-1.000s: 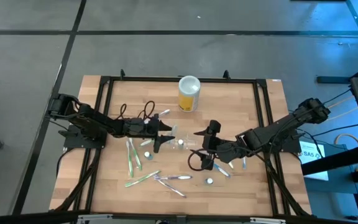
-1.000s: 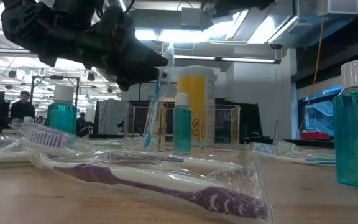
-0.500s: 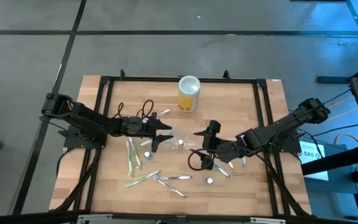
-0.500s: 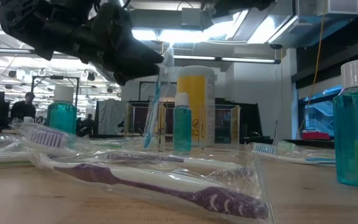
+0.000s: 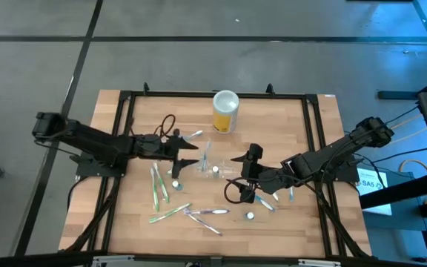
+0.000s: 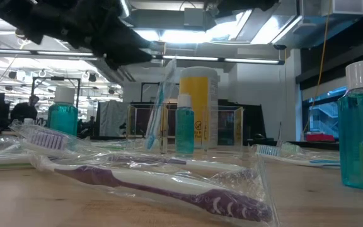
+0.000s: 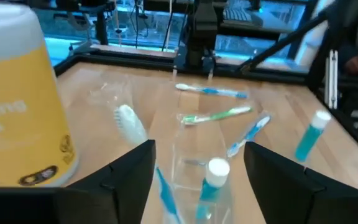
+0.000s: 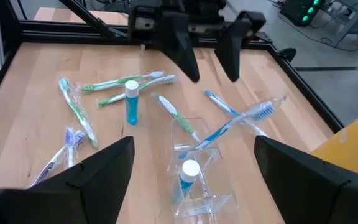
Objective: Pick & Place toothbrushing station
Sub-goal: Put the blue mouthwash into the transparent organizer
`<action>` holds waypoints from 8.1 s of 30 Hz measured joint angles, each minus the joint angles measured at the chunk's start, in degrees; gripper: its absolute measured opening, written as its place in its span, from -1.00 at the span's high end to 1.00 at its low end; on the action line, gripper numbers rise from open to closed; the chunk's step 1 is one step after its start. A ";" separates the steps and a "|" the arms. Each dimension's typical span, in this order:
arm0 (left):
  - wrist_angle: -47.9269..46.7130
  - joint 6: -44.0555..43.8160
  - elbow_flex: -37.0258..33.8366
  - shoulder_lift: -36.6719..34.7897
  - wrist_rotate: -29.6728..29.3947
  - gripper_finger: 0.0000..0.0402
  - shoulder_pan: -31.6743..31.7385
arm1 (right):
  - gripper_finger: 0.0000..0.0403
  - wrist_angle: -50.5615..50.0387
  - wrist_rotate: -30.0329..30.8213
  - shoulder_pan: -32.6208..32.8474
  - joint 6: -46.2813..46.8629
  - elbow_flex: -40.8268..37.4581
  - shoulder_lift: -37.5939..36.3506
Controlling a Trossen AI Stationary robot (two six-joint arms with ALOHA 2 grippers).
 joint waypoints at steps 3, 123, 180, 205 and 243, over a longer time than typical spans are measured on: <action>-7.56 0.81 0.00 -4.93 -1.19 -0.24 -0.51 | -0.66 0.00 -0.16 0.00 0.55 0.00 0.00; -57.12 -14.14 22.47 10.99 -7.08 0.56 -21.08 | -0.40 0.02 -6.21 0.00 4.65 0.00 0.00; -36.25 9.24 36.28 14.89 -9.81 0.56 -16.83 | -0.18 16.76 -19.50 -7.39 0.54 0.00 10.19; -36.32 9.16 36.27 14.89 -9.89 0.56 -16.81 | 0.70 16.76 -20.55 -7.39 -3.82 0.00 10.16; -46.14 8.99 36.28 11.96 -29.21 -0.21 -26.27 | 0.70 14.00 -5.28 -1.17 -6.56 0.00 6.10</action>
